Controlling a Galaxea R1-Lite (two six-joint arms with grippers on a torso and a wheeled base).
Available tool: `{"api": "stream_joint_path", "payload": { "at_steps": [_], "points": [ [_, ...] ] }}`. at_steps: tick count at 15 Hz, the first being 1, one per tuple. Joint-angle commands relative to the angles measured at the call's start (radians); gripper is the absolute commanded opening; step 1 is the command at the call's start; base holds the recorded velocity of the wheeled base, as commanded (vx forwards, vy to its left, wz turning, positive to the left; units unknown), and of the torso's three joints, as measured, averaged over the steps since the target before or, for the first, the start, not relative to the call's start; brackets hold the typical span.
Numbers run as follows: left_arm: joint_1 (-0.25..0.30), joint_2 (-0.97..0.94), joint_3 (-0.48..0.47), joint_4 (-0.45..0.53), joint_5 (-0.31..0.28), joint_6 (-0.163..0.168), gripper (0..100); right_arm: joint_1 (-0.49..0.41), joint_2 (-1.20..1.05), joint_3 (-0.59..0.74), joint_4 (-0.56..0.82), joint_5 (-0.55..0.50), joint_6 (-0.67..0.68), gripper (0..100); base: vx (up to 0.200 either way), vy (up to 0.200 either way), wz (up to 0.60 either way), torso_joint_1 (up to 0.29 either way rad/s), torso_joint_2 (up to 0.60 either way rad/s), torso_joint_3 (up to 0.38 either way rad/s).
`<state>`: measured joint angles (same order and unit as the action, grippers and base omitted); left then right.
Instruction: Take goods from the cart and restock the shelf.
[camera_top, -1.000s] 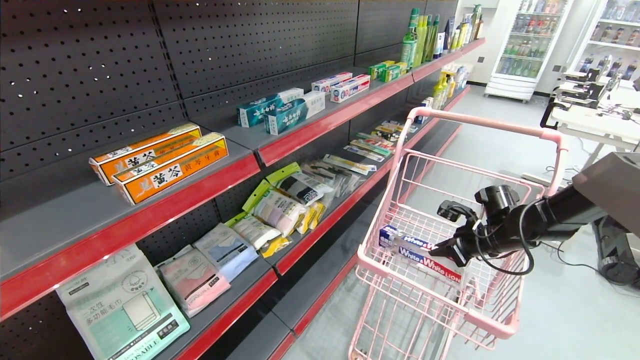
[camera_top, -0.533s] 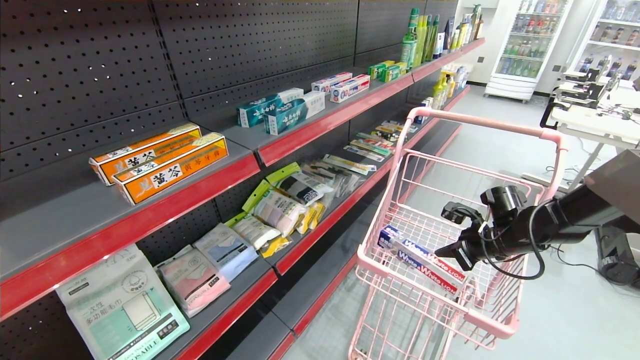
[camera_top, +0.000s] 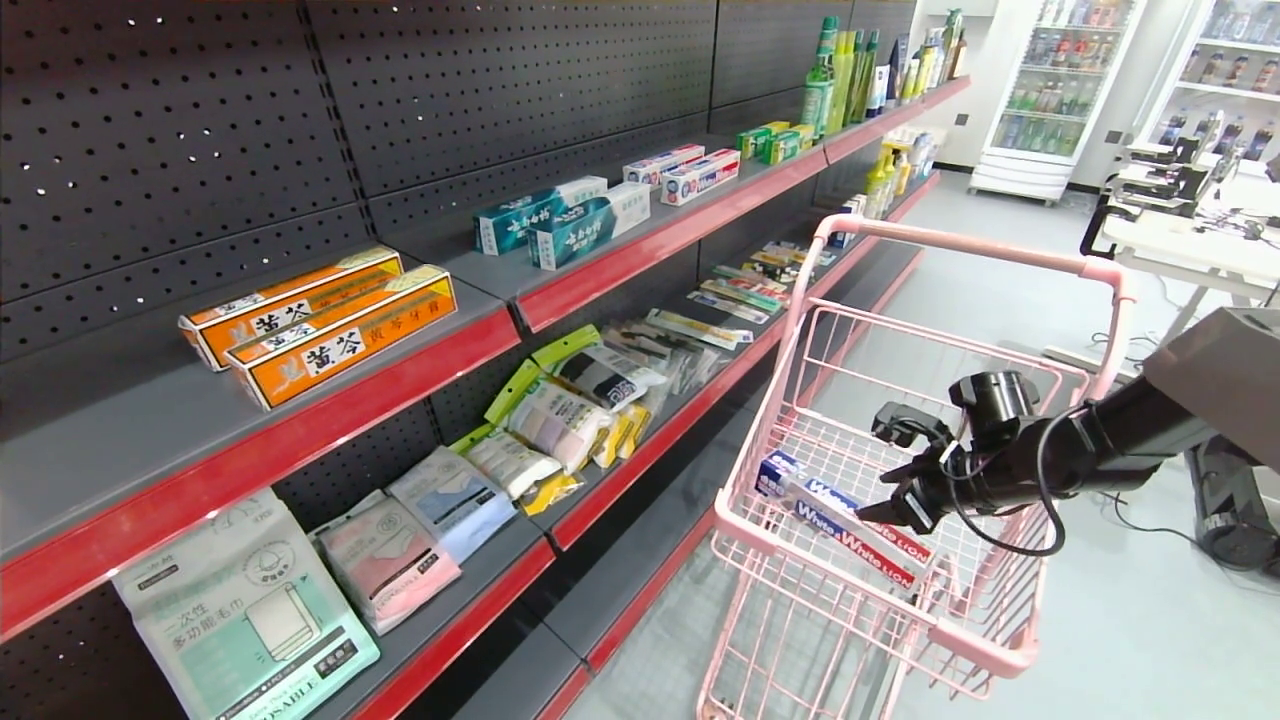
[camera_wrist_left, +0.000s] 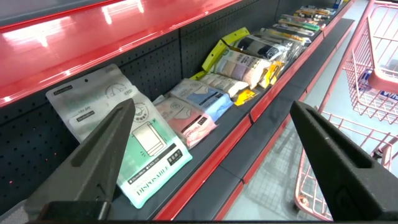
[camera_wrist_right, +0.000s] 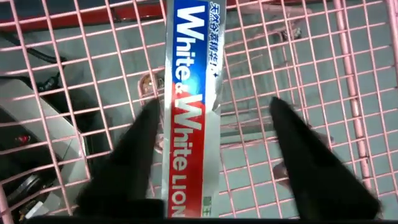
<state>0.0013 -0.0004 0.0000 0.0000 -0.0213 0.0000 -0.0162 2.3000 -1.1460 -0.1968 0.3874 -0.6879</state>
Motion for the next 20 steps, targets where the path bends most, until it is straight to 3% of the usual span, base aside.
{"api": "stream_joint_path", "payload": {
  "at_steps": [1, 20],
  "points": [
    [0.0, 0.0, 0.0, 0.0, 0.0, 0.0, 100, 0.007, 0.065, -0.06, -0.001, 0.033, 0.014, 100, 0.0, 0.0, 0.0, 0.0, 0.0, 0.0],
    [0.0, 0.0, 0.0, 0.0, 0.0, 0.0, 100, 0.064, 0.265, -0.232, -0.016, 0.036, 0.057, 100, 0.0, 0.0, 0.0, 0.0, 0.0, 0.0]
  ]
}}
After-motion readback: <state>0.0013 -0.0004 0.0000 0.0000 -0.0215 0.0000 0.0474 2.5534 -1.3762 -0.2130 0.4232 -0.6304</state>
